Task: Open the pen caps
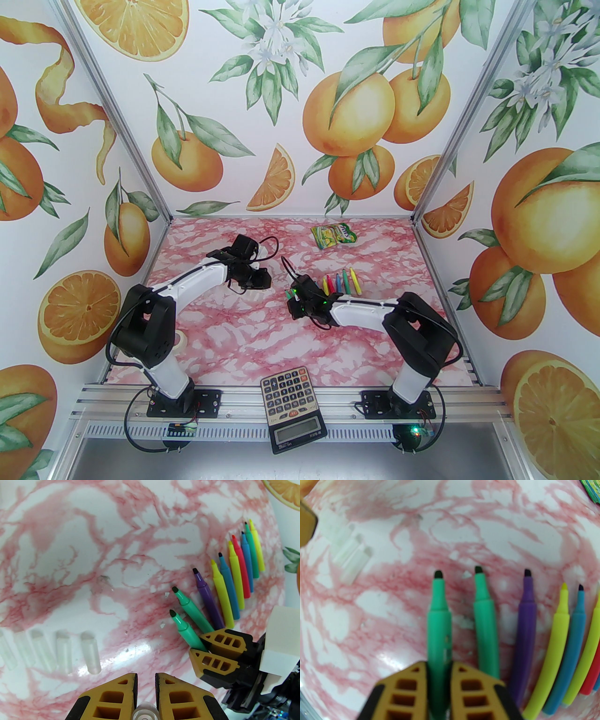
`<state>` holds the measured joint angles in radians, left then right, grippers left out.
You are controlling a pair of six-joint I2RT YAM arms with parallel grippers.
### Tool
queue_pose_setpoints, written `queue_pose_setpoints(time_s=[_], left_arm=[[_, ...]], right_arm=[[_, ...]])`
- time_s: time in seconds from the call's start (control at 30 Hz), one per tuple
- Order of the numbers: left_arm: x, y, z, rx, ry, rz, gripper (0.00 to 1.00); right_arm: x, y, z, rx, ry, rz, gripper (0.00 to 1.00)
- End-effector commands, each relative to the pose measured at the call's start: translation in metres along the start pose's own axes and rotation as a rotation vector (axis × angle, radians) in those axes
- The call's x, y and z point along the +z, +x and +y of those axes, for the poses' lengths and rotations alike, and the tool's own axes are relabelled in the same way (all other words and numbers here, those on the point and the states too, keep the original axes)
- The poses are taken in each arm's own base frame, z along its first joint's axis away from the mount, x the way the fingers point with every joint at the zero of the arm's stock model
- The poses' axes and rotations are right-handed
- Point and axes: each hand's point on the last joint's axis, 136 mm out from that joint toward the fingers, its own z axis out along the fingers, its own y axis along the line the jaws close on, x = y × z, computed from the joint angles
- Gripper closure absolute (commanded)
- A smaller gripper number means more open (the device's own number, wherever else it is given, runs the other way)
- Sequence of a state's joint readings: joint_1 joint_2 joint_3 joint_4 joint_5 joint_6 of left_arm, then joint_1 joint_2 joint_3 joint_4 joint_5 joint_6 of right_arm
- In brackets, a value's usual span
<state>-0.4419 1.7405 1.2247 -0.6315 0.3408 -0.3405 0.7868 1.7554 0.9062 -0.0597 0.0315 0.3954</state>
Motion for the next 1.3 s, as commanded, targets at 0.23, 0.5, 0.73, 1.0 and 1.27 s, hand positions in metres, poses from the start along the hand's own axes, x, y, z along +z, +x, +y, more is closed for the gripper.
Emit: queue_pose_setpoints(time_s=[0.23,0.5,0.73,1.0,1.27], left_arm=[[0.031,0.005,-0.001,0.003,-0.005,0.042,1.0],[0.037,0.009,0.004,0.006,-0.042,0.057,0.99],[0.038,0.011,0.006,0.014,-0.061,0.065,0.96],[0.046,0.017,0.008,0.033,-0.101,0.094,0.93],[0.057,0.021,0.013,0.058,-0.163,0.127,0.87]], right_arm=[[0.011,0.004,-0.029,0.075,0.091,0.028,0.97],[0.001,-0.004,-0.024,0.066,0.064,0.006,0.82],[-0.022,-0.025,-0.012,0.044,0.017,-0.06,0.71],[-0.044,-0.04,-0.011,0.043,0.02,-0.121,0.67],[-0.057,-0.045,-0.023,0.054,0.065,-0.163,0.62]])
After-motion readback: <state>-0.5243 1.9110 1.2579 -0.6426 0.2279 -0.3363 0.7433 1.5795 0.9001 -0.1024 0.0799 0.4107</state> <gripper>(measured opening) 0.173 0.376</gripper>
